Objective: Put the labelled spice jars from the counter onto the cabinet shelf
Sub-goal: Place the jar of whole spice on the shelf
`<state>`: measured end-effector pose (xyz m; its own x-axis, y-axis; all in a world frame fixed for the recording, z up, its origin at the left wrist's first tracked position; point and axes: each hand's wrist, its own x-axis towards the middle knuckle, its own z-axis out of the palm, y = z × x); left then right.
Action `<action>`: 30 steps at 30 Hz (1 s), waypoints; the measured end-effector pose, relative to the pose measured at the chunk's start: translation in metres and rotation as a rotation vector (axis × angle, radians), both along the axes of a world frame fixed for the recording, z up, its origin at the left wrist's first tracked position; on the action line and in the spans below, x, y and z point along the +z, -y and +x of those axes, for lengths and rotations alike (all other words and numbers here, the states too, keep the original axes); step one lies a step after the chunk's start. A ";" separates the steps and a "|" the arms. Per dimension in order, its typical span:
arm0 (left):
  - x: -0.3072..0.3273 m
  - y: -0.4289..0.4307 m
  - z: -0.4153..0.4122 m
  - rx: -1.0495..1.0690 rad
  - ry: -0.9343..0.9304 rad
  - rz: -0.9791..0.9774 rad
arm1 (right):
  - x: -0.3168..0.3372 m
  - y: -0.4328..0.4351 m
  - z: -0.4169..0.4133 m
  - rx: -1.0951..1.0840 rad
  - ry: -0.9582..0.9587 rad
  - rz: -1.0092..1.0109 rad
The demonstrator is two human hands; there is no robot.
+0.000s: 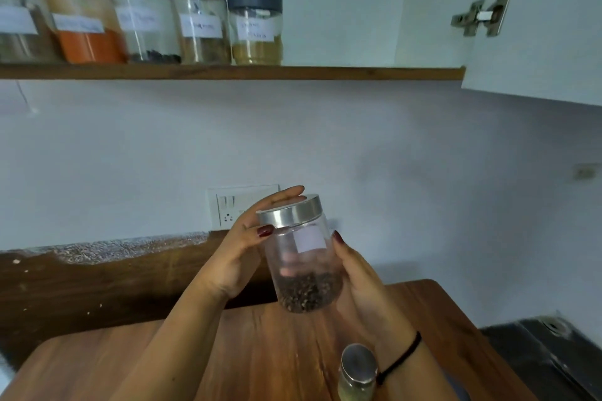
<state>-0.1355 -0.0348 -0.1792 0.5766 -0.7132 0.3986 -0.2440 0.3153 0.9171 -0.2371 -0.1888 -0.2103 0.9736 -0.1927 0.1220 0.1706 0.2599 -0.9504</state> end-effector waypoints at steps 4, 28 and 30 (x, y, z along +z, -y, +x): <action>0.006 -0.005 -0.001 0.050 -0.079 -0.039 | 0.010 -0.018 0.003 0.009 0.058 0.115; 0.003 0.000 -0.026 0.305 -0.227 -0.181 | 0.047 -0.033 0.035 -0.593 0.327 -0.372; 0.008 0.002 -0.026 0.419 -0.137 -0.135 | 0.053 -0.035 0.030 -0.587 0.350 -0.365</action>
<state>-0.1613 -0.0366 -0.1710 0.8579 -0.3545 0.3719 -0.2552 0.3341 0.9073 -0.2076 -0.1535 -0.1574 0.6173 -0.5536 0.5590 0.4901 -0.2852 -0.8237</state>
